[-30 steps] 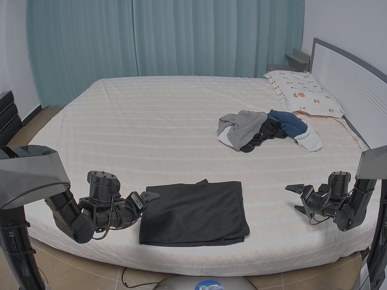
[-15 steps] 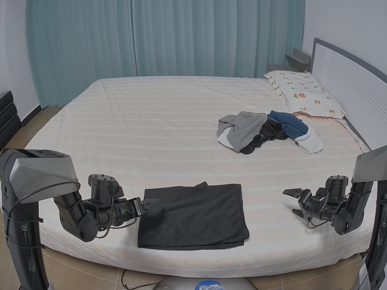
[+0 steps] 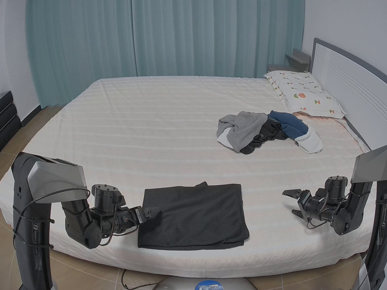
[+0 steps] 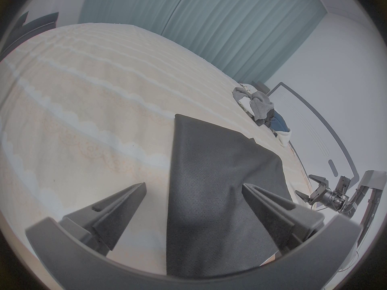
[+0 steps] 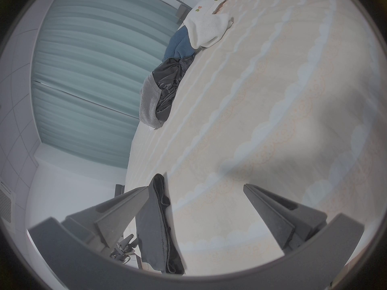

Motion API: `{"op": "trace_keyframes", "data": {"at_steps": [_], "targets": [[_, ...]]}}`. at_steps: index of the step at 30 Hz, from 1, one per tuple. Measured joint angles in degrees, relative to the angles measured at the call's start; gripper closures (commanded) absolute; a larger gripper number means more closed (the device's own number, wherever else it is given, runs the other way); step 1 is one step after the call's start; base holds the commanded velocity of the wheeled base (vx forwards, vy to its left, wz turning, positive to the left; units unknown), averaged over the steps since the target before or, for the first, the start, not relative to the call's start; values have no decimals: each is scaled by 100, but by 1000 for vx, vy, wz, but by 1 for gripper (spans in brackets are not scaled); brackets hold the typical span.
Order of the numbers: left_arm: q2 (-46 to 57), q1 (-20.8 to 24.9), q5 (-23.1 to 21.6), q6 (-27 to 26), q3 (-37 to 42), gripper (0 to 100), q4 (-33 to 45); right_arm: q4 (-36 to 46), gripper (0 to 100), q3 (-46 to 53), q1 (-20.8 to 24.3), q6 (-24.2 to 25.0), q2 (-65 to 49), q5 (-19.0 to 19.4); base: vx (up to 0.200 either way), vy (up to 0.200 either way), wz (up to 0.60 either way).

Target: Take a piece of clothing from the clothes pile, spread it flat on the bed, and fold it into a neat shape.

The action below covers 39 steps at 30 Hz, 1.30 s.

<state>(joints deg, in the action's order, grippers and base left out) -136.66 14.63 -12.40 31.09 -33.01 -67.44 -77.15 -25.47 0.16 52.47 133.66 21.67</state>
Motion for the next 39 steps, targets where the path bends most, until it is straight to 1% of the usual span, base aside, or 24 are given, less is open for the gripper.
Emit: {"op": "trace_keyframes", "data": {"at_steps": [7, 8, 26, 39], "targets": [[-33, -5, 0, 83, 9, 0, -5, 0, 0, 6, 0, -6, 0, 7, 0, 0, 0], [-33, -5, 0, 118, 0, 100, -2, 0, 0, 6, 0, -6, 0, 7, 0, 0, 0], [-55, -33, 90, 123, -74, 100, 9, -2, 0, 44, 0, -17, 2, 11, 0, 0, 0], [-4, -27, 96, 115, 30, 100, 5, -2, 0, 72, 0, -90, 16, 11, 0, 0, 0]]}}
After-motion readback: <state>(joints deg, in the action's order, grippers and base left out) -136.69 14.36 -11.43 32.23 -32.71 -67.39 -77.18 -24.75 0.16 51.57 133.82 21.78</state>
